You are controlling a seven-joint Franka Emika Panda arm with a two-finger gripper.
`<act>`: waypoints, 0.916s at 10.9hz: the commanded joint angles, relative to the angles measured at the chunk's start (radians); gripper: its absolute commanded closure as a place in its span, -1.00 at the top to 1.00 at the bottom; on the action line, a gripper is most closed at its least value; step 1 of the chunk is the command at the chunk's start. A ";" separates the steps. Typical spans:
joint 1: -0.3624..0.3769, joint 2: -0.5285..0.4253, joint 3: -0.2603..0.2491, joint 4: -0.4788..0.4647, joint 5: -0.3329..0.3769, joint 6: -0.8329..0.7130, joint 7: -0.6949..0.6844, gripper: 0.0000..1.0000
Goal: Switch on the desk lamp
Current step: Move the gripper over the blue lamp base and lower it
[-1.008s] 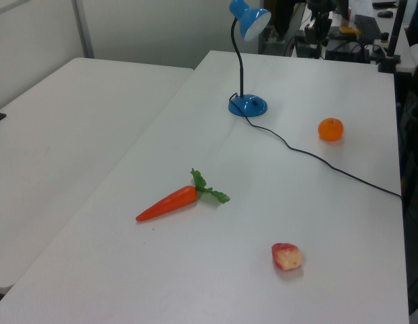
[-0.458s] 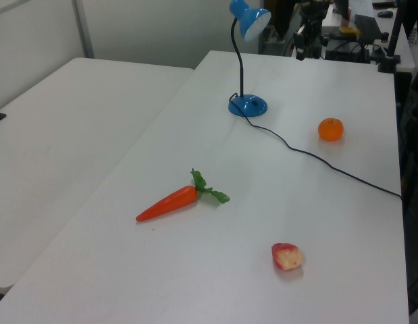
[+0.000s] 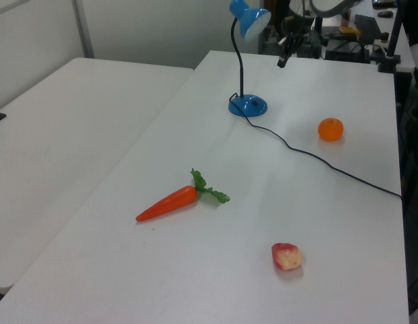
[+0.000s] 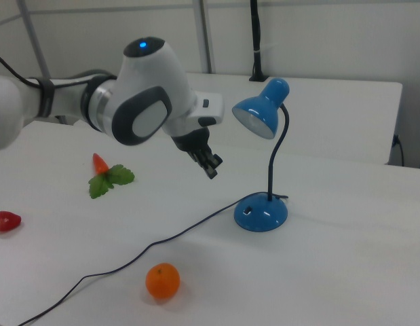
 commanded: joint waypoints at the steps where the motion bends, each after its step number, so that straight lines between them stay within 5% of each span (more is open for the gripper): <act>1: 0.010 0.055 -0.007 -0.090 0.002 0.247 0.057 -1.00; 7: 0.010 0.255 -0.010 -0.047 -0.007 0.514 0.135 -1.00; 10: 0.013 0.296 -0.018 0.002 -0.007 0.521 0.140 -1.00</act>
